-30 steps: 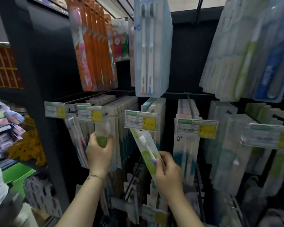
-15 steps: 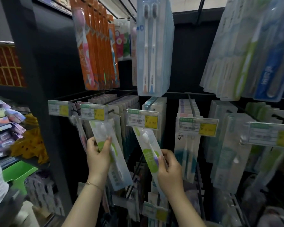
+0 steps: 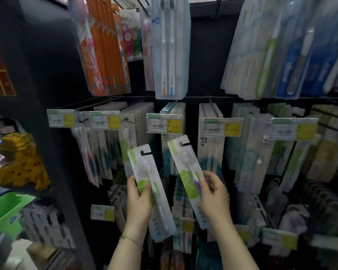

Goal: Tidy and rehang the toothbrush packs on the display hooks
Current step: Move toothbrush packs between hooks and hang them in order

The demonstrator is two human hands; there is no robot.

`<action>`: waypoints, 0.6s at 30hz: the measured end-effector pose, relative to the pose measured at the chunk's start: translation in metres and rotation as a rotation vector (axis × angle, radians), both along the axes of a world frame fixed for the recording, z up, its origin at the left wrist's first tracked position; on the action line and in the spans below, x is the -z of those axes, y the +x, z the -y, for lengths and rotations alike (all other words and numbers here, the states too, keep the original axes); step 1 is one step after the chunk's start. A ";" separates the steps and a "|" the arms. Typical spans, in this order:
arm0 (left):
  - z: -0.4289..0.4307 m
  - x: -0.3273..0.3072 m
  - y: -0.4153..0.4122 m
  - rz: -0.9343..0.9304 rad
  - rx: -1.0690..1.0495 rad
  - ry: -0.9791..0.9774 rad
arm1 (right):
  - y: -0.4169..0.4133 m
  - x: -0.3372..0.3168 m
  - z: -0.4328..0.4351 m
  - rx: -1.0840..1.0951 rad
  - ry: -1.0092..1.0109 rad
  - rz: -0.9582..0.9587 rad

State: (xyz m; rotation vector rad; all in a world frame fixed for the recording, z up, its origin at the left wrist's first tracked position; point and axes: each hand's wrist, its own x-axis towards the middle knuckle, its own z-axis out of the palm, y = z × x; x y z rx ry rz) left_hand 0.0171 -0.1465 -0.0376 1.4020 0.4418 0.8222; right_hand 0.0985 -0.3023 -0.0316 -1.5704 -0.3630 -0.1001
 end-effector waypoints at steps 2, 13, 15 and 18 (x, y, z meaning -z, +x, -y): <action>0.008 0.001 0.001 -0.001 0.028 -0.024 | -0.003 0.003 0.011 0.031 0.032 -0.007; 0.072 0.006 0.017 0.090 0.083 -0.051 | 0.004 0.000 0.093 0.097 0.189 0.049; 0.089 0.005 0.025 0.104 0.081 -0.068 | 0.014 -0.001 0.115 0.129 0.178 0.077; 0.119 0.003 0.041 0.105 0.092 -0.079 | 0.034 -0.003 0.153 0.206 0.202 0.059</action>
